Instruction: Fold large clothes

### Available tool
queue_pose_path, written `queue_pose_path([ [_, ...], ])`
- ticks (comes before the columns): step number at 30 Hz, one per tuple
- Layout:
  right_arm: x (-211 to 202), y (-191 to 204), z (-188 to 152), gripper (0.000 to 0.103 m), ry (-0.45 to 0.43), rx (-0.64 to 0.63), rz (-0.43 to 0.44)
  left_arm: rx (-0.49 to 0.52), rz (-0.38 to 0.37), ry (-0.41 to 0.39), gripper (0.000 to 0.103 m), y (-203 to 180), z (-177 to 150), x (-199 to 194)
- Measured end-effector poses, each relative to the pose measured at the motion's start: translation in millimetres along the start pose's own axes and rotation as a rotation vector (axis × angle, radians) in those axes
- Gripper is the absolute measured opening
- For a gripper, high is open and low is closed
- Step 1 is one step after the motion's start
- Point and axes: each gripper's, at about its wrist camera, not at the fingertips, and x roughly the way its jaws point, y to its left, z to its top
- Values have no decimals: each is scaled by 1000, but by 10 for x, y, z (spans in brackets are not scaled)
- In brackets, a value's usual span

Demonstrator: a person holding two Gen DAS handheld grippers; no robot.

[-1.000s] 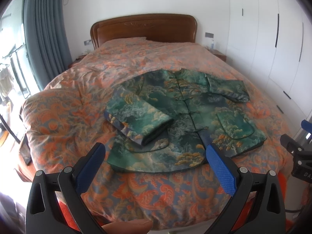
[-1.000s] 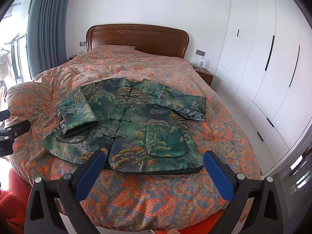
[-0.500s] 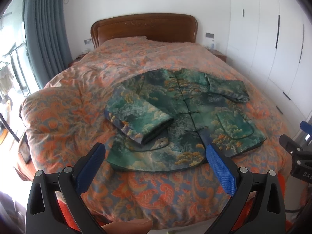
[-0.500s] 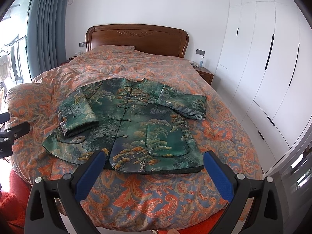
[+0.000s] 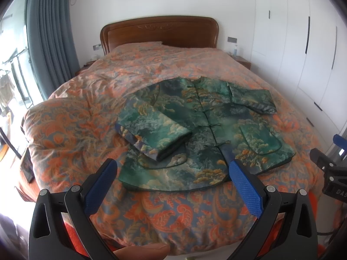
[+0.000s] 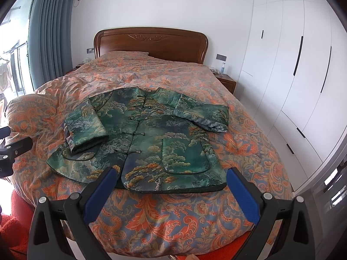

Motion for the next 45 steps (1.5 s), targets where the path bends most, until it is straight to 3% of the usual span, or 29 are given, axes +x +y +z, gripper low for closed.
queue_pose_path([
  [45,17,36,-2,103,8,-2,6,-6,-10,4,103,-27,-14,-6],
])
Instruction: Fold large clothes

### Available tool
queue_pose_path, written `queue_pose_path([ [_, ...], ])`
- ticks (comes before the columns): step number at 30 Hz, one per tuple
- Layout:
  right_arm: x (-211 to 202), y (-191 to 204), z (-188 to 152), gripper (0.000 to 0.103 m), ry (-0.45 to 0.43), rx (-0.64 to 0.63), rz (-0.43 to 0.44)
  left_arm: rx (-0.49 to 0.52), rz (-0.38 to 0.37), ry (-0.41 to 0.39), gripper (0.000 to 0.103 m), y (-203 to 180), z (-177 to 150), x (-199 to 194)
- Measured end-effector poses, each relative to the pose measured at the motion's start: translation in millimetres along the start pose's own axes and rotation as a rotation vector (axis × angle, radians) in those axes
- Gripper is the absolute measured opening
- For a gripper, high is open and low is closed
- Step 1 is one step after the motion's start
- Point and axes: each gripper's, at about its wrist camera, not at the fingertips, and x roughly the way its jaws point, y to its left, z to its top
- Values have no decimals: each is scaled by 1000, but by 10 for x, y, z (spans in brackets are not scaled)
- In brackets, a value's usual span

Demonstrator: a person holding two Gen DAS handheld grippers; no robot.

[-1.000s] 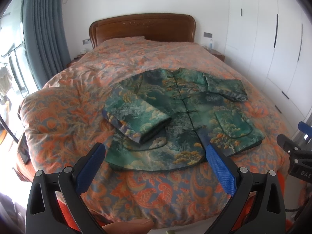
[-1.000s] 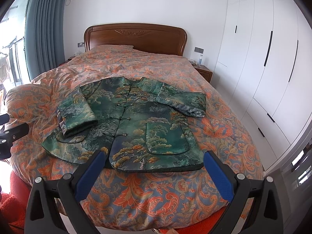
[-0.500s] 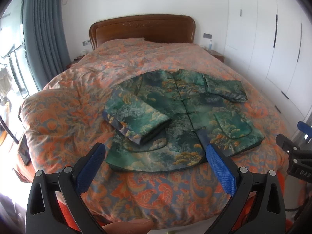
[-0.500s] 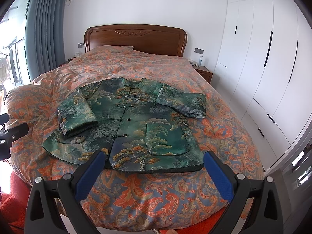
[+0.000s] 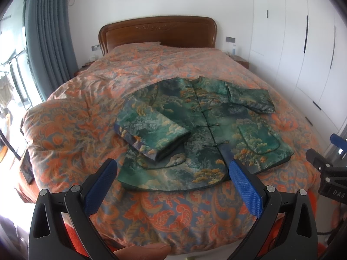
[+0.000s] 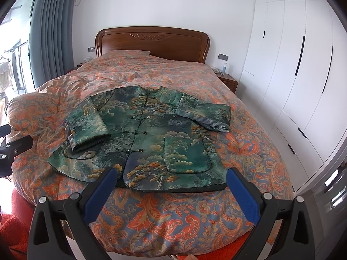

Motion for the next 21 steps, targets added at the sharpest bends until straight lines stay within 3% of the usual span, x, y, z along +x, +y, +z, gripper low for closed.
queue_pose_path([
  [21,35,25,-3,103,12,-1,3,-1,-2,3,103,27,4,-3],
])
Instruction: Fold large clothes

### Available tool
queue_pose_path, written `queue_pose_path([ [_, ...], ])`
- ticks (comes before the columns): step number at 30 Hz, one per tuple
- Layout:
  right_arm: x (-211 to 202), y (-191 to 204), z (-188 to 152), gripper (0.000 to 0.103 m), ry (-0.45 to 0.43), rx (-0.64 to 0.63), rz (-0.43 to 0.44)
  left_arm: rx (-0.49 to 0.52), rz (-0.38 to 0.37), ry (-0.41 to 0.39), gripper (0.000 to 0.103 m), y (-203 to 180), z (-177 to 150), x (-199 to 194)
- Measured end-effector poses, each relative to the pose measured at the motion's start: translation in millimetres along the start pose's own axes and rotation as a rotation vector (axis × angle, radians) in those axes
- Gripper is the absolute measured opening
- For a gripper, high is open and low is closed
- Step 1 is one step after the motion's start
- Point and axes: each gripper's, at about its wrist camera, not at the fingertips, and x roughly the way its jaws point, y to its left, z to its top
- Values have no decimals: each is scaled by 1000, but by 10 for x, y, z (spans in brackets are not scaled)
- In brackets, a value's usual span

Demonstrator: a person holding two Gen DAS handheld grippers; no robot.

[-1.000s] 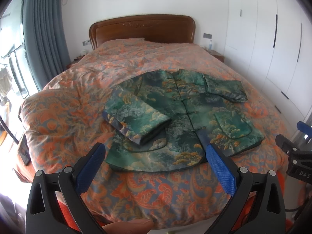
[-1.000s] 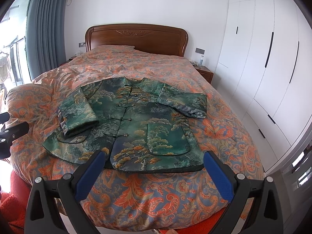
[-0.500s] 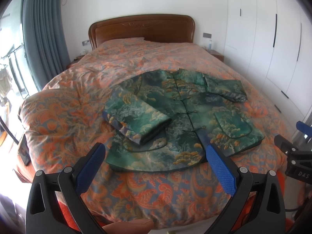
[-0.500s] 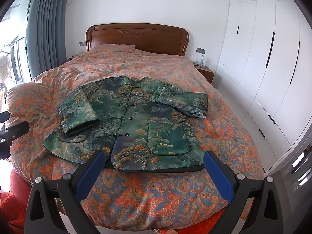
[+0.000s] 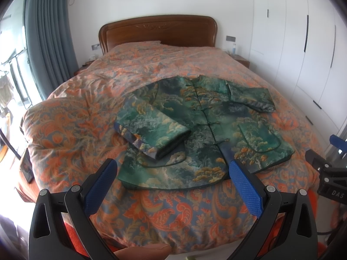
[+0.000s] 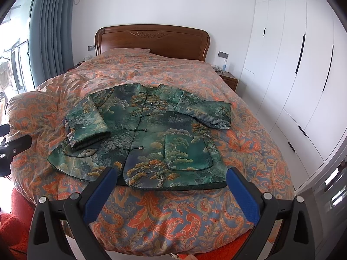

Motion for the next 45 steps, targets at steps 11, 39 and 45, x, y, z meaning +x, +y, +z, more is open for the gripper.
queue_pose_path([
  [11,12,-15,-33,103,-4,2,-2,1,0,-1,103,-2,0,0],
  [39,36,-25,-36,103,4,6,-7,1,2,3,103,-3,-10,3],
  [45,84,-30,-26,103,7,3,-15,-9,5,14,103,56,-82,29],
])
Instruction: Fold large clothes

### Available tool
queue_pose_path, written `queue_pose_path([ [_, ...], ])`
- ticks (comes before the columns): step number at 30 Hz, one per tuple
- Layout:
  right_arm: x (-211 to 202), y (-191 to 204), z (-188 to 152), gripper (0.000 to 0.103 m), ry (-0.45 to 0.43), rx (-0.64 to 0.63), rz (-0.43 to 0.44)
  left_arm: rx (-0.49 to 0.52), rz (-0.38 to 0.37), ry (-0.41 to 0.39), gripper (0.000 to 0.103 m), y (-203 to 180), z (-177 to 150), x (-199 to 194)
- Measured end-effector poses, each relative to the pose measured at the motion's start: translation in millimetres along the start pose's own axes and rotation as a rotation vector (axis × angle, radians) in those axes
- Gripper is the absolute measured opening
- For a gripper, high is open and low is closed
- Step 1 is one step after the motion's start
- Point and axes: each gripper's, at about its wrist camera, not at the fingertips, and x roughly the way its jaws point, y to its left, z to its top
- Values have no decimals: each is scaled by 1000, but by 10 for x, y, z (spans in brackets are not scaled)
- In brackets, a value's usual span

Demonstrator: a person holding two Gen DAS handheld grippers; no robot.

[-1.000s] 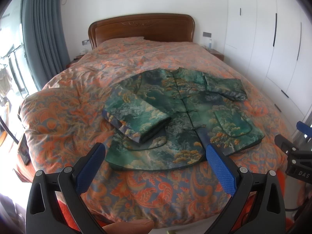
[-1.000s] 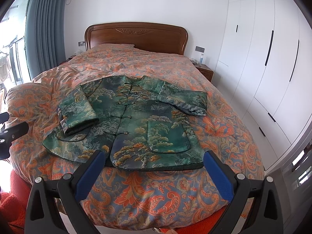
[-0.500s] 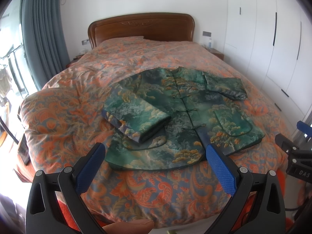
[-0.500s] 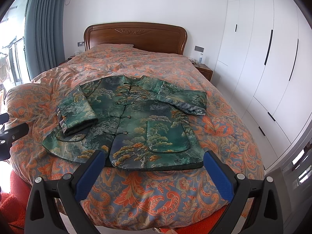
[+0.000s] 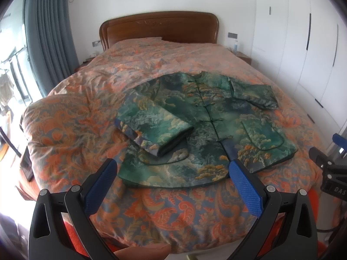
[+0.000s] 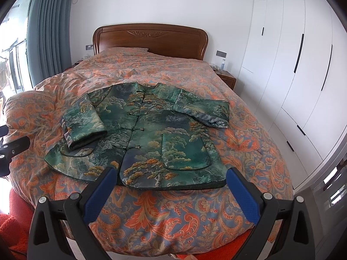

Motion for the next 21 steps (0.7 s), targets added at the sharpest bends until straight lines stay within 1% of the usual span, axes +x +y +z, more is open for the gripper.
queue_pose_path([
  [4,40,4,17,103,3,-2,-2,0,3,10,103,29,-21,39],
  [9,59,12,8,103,-2,-8,-4,-12,9,32,103,39,54,145],
  [11,57,13,9,103,-1,-9,-5,-5,23,36,103,32,50,167],
  [13,64,32,-2,103,1,-15,-12,11,39,30,103,11,37,166],
  [17,49,39,-1,103,-7,-30,-23,58,32,17,103,-64,32,148],
  [21,22,62,5,103,-22,-43,-28,82,52,-12,103,-99,39,101],
])
